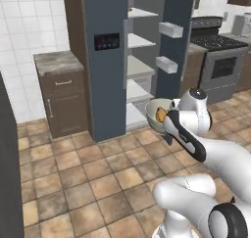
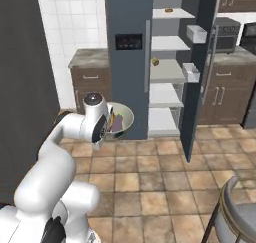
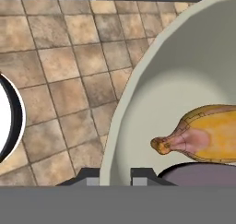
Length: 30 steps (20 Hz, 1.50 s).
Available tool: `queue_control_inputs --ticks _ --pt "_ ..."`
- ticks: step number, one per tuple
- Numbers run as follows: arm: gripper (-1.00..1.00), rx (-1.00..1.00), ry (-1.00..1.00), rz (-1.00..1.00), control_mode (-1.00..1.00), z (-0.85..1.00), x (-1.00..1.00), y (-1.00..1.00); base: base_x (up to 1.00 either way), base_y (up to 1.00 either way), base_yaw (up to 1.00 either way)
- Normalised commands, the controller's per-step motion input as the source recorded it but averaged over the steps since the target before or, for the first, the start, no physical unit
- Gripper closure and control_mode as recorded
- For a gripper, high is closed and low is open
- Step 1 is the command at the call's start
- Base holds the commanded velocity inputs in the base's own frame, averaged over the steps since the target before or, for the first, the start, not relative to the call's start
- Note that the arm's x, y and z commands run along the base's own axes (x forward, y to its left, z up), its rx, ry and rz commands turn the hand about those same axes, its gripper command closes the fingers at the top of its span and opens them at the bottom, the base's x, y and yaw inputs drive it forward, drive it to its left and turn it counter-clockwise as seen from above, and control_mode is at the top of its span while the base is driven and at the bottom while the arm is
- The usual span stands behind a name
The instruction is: Pick the chicken drumstick and eggplant from their plates and place them in the bowl. Then put the bowl in the fridge.
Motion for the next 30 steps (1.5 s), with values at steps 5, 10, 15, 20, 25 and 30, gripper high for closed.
queue_control_inputs --ticks 5,10,15,20,25,30 --pt "1.0 0.0 0.0 0.0 1.0 0.0 0.0 0.0 0.59 -0.23 0.44" --pt "1.0 0.0 0.0 0.0 1.0 0.0 0.0 0.0 0.68 -0.28 0.12" --pt "1.0 0.0 0.0 0.0 1.0 0.0 0.0 0.0 0.71 -0.25 0.01" --pt "1.0 0.0 0.0 0.0 1.0 0.0 0.0 0.0 0.69 -0.34 0.0" --pt "1.0 0.0 0.0 0.0 1.0 0.0 0.0 0.0 0.63 -0.44 0.0" --pt "1.0 0.0 0.0 0.0 1.0 0.0 0.0 0.0 0.6 -0.4 -0.03"
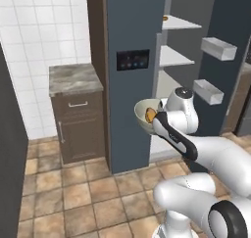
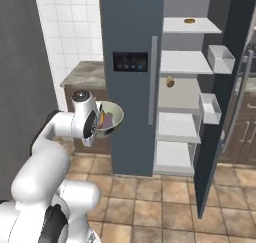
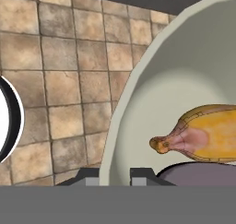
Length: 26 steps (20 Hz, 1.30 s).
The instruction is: Pick the chicken drumstick and eggplant from their plates and place them in the bowl. Then put the bowl in the fridge.
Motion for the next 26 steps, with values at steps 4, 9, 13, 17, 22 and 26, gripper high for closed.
queue_control_inputs --ticks 4,9,13,17,22,26 --pt "1.0 0.0 0.0 0.0 1.0 0.0 0.0 0.0 0.56 -0.29 -0.17" --pt "1.0 0.0 0.0 0.0 1.0 0.0 0.0 0.0 0.49 -0.21 -0.31" --pt "1.0 0.0 0.0 0.0 1.0 0.0 0.0 0.0 0.48 -0.19 -0.33" --pt "1.0 0.0 0.0 0.0 1.0 0.0 0.0 0.0 0.57 -0.11 -0.28" --pt "1.0 0.0 0.0 0.0 1.0 0.0 0.0 0.0 0.7 -0.09 -0.06" --pt "1.0 0.0 0.0 0.0 1.0 0.0 0.0 0.0 0.69 -0.26 -0.04"
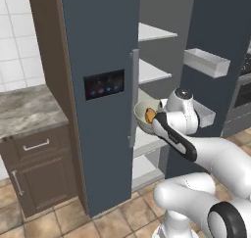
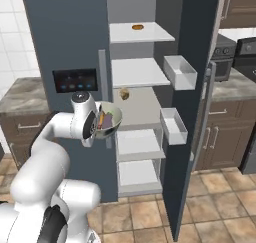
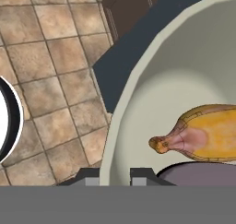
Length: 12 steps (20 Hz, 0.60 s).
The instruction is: Pick the chicken drumstick and eggplant from their plates and place them in the bowl. Then put the bowl in the fridge.
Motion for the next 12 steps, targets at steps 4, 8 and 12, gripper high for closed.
queue_control_inputs --ticks 4,8,12 --pt "1.0 0.0 0.0 0.0 1.0 0.0 0.0 0.0 0.51 -0.45 -0.02" --pt "1.0 0.0 0.0 0.0 1.0 0.0 0.0 0.0 0.53 -0.43 0.0" --pt "1.0 0.0 0.0 0.0 1.0 0.0 0.0 0.0 0.49 -0.27 0.0"
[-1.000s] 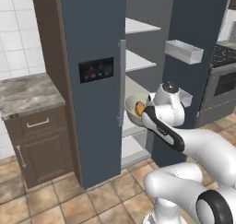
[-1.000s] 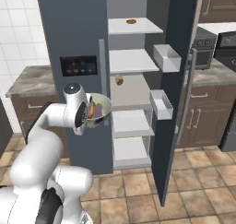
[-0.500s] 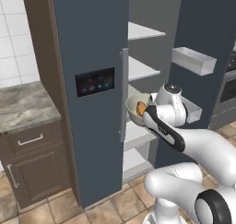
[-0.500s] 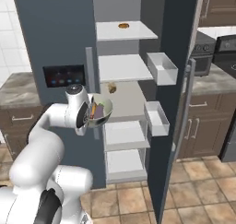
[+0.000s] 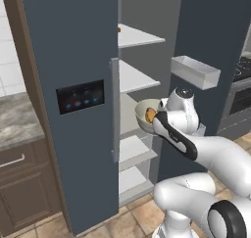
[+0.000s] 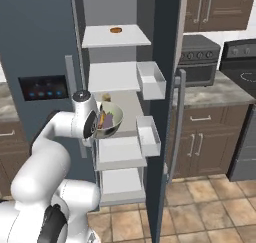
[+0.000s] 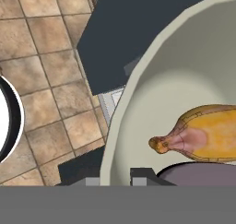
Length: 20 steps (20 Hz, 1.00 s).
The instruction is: Pick the chicken drumstick and eggplant from their plates and place them in the bowl. Then put the bowl in the fridge.
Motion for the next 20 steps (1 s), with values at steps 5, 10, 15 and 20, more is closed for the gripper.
queue_control_inputs --ticks 5,10,15,20 --pt "1.0 0.0 0.0 0.0 1.0 0.0 0.0 0.0 0.47 -0.2 0.0" --pt "1.0 0.0 0.0 0.0 1.0 0.0 0.0 0.0 0.35 -0.04 0.03" --pt "1.0 0.0 0.0 0.0 1.0 0.0 0.0 0.0 0.46 -0.03 0.11" --pt "1.0 0.0 0.0 0.0 1.0 0.0 0.0 0.0 0.52 -0.23 0.09"
